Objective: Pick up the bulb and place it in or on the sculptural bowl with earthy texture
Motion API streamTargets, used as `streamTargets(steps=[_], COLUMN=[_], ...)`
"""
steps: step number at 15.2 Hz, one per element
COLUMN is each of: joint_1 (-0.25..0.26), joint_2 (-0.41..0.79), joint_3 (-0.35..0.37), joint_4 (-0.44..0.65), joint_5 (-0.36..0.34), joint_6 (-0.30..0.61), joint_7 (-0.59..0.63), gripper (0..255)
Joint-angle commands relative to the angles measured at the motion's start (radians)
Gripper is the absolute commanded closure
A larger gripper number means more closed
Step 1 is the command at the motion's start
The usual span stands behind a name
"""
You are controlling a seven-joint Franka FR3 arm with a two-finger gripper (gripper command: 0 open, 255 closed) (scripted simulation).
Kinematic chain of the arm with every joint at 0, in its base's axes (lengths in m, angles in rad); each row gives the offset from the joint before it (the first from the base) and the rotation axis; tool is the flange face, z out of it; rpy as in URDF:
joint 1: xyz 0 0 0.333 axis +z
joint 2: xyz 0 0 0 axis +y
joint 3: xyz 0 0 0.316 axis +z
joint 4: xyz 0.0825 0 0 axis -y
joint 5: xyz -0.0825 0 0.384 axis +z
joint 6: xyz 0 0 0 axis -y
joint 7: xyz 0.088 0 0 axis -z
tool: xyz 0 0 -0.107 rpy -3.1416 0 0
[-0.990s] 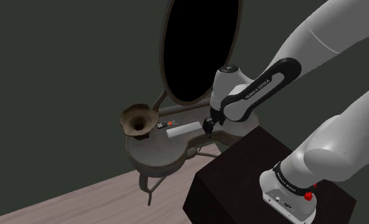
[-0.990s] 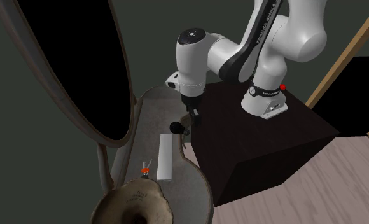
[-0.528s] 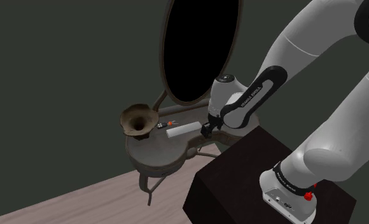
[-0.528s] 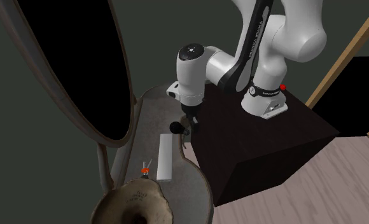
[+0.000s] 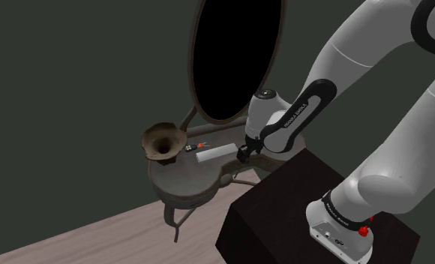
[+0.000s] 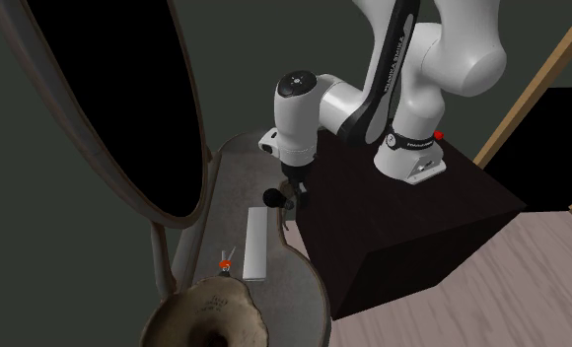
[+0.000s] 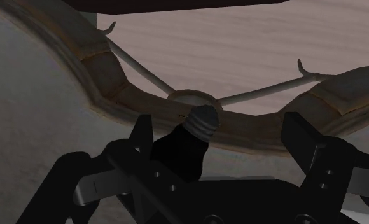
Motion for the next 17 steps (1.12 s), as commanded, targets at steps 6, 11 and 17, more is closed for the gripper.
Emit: streamTargets(steps=[6,11,17], joint_1=[0.0,0.0,-0.32], joint_2=[0.0,0.0,0.104], joint_3=[0.0,0.0,0.182], joint_4=[0.0,0.0,0.101], joint_5=[0.0,0.0,0.396], joint_6=[0.0,0.0,0.095], joint_7=[0.0,0.0,-0.498], gripper=[255,0,0])
